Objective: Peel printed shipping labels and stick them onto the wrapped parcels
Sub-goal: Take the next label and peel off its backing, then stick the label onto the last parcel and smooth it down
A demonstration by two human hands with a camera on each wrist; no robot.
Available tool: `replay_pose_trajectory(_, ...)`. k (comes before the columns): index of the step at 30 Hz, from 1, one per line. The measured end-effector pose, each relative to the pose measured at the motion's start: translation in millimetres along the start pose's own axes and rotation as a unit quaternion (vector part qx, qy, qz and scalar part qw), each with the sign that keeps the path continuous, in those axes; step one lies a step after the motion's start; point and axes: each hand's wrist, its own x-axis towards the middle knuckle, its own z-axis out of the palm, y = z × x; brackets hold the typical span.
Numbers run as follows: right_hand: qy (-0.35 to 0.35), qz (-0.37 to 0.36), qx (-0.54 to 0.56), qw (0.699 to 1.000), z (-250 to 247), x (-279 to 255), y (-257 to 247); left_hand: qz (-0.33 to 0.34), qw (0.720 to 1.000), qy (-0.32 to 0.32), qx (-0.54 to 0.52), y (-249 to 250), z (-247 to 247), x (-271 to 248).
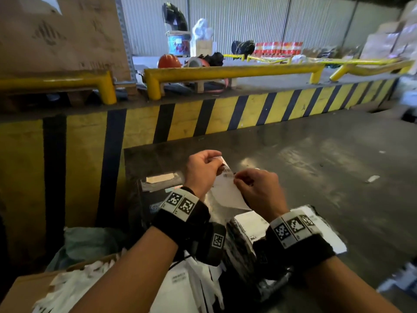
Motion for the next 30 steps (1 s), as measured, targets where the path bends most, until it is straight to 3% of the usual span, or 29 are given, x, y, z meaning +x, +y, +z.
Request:
replay_pose_trajectory(9,0.034,0.024,-0.048,0.998,-51.9,37.0,63.7,-0.029,0.994,-0.062,-0.083,7.7,68.1,26.3)
replay_pose_trajectory(13,0.064,0.058,0.027,0.996,-79.4,70.9,111.4,0.002,0.999,-0.036,0.025,-7.2,96.9,60.3)
replay_pose_trajectory(16,0.043,0.075,0.102,0.991,-92.1,99.7,154.7,-0.029,0.995,-0.060,0.073,-23.5,125.3,86.1)
replay_pose_trajectory(22,-0.016,0.098,0.185,0.978,-96.9,138.6,233.1,-0.063,0.993,-0.082,0.064,-52.8,194.3,120.1)
replay_pose_trajectory(30,-0.120,0.164,0.274,0.940,-72.2,176.4,305.5,-0.091,0.984,-0.067,0.134,-93.6,227.1,149.1)
